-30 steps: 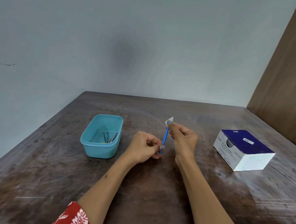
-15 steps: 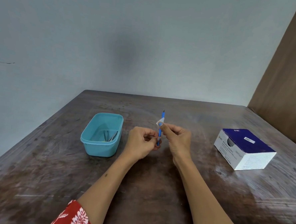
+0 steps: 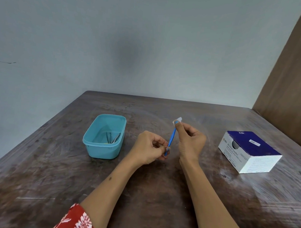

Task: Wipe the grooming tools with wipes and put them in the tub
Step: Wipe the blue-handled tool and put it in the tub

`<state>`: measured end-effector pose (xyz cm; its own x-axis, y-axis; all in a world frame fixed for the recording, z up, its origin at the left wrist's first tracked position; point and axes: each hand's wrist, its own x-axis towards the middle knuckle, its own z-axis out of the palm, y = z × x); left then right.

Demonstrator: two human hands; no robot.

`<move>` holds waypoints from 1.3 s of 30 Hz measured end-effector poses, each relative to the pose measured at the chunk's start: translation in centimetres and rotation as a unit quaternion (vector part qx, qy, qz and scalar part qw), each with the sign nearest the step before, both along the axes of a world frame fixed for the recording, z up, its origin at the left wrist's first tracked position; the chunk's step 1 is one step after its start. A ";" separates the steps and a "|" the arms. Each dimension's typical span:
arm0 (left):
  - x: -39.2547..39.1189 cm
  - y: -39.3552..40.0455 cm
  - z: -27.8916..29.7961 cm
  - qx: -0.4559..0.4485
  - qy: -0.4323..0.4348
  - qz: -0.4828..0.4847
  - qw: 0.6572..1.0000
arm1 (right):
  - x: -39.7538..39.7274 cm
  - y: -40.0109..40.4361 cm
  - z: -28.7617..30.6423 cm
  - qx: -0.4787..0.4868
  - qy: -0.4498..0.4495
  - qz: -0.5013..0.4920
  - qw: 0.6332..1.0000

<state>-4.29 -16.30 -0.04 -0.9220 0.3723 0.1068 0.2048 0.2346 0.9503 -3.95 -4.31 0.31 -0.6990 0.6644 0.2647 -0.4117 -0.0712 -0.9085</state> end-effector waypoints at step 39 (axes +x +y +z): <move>-0.5 -0.5 -0.4 0.006 0.109 0.113 0.988 | 0.5 -0.9 -0.5 0.142 -0.048 0.138 0.979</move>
<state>-4.74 -16.80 -0.42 -0.9357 0.1573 0.3159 0.3493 0.2861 0.8922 -3.41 -5.24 -0.23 -0.8726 0.3553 0.3351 -0.3234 0.0938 -0.9416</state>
